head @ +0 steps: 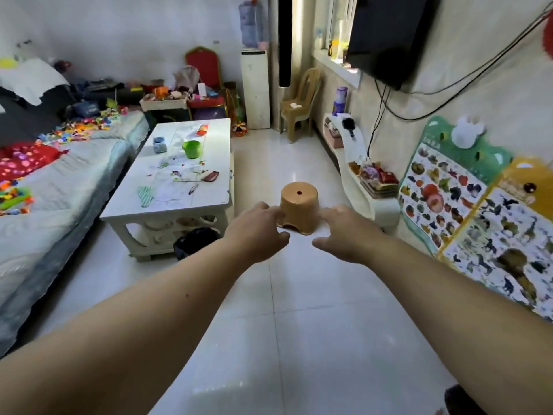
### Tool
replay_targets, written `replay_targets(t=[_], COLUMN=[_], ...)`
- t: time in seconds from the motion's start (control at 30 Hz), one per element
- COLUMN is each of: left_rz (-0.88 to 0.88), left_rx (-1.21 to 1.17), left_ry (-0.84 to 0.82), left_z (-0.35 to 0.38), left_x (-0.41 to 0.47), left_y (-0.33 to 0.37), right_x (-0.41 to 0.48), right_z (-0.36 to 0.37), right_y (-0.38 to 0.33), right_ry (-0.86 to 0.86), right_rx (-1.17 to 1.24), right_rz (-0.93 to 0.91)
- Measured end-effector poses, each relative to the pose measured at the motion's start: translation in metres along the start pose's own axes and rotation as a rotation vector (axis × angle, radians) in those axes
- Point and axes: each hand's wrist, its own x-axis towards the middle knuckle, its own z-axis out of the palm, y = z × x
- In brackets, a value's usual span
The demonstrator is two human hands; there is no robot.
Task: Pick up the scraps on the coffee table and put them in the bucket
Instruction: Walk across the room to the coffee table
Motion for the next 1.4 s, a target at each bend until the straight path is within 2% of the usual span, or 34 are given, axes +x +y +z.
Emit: replay_targets(t=[0.43,0.6,0.9,1.17,1.4], left_rz=[-0.008,-0.052,-0.056,-0.212,-0.309], left_rx=[0.023,-0.004,0.008,-0.022,-0.042], left_ry=[0.039,-0.022,-0.008,0.014,0.007], left_z=[-0.004,-0.004,0.008,0.012,0.004], left_x=[0.268,0.384,0.578,0.74,0.815], left_y=[-0.058,-0.092,-0.109,-0.121,-0.164], right_x=[0.284,0.397,0.585,0.765,0.879], right_z=[-0.027,-0.04,-0.068,-0.102,-0.104], right_y=[0.027,0.036,0.081,0.114,0.095], right_ry=[-0.004,-0.037,-0.037,-0.131,-0.203], right_rx=[0.006,-0.012,-0.037,-0.075,-0.072], right_rz=[-0.006,0.014,-0.033,-0.153,-0.244])
